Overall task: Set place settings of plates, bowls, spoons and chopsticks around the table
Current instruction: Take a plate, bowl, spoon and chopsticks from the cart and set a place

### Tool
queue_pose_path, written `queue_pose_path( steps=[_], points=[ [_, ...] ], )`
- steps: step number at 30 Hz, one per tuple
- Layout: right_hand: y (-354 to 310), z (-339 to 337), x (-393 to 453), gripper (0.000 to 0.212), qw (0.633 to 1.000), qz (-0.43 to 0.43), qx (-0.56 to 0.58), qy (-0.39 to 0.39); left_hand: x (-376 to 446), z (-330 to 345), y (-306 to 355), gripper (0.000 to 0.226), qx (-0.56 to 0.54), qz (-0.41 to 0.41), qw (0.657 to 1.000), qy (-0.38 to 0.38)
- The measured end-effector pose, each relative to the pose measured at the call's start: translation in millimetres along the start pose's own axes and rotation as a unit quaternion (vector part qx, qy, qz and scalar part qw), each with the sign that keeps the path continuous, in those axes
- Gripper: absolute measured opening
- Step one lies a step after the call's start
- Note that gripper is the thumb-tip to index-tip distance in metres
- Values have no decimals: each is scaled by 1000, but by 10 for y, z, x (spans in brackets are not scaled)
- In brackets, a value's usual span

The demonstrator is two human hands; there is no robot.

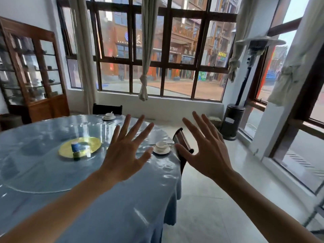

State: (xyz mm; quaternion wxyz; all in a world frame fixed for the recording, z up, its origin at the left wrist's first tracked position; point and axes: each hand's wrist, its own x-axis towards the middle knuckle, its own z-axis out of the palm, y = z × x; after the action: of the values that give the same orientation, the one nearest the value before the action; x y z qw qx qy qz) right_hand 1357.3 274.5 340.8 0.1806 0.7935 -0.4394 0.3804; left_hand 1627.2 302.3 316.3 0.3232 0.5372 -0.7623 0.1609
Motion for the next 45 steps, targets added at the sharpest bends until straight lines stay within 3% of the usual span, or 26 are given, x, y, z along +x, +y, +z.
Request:
queue_pose_path(
  steps=[16,21,31,45],
  points=[
    [2489,687,1190,76,998,-45,-26,41,2426,1789,591,71,-19,31,996,80],
    [3088,930,1477,76,997,-29,-8,71,3025,2270,637,72,-32,25,997,67],
    [4282,1710,2149,76,997,-50,18,53,4016,3131,509,70,9,25,997,79],
    [6106,2901,3359,76,986,-108,125,12,5508,4507,393,70,54,-99,991,69]
  ],
)
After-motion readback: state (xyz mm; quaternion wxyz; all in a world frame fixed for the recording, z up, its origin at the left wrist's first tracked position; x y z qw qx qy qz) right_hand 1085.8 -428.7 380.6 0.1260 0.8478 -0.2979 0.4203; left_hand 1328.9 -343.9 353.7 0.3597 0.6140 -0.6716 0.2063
